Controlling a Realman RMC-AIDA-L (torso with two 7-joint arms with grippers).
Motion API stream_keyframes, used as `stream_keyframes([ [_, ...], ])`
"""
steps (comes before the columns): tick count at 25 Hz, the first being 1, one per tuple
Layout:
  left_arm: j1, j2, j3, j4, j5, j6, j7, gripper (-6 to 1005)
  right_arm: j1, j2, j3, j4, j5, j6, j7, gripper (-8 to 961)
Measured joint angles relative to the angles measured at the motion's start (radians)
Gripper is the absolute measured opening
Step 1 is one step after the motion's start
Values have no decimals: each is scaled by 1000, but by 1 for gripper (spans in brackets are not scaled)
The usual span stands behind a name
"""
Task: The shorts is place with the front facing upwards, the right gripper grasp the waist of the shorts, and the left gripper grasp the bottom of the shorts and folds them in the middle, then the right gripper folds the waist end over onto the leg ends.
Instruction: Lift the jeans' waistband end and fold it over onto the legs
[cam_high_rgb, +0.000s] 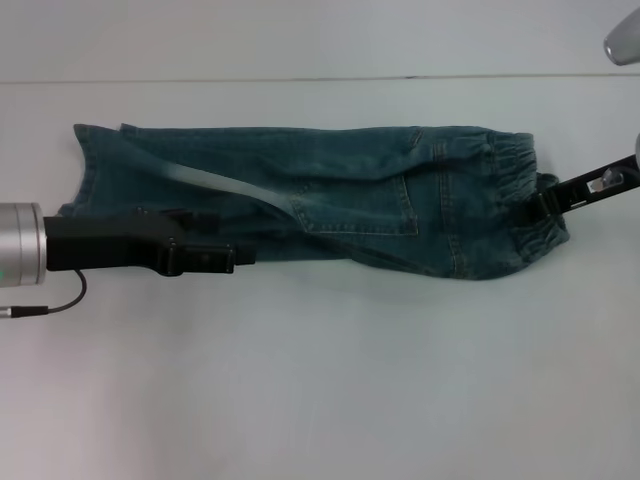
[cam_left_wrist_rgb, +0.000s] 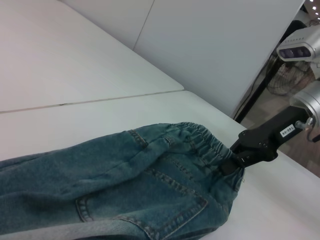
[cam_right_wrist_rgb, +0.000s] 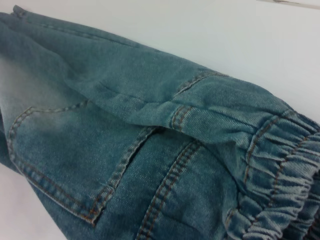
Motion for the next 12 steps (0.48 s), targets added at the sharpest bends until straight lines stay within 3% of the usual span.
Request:
stream_keyframes([
  [4, 0, -1, 0, 0, -7, 0, 1, 884, -5, -2, 5, -6, 0, -2, -4, 64],
  [12, -5, -24, 0, 0, -10, -48, 30, 877, -17, -7, 103, -52, 0, -68, -42, 50],
])
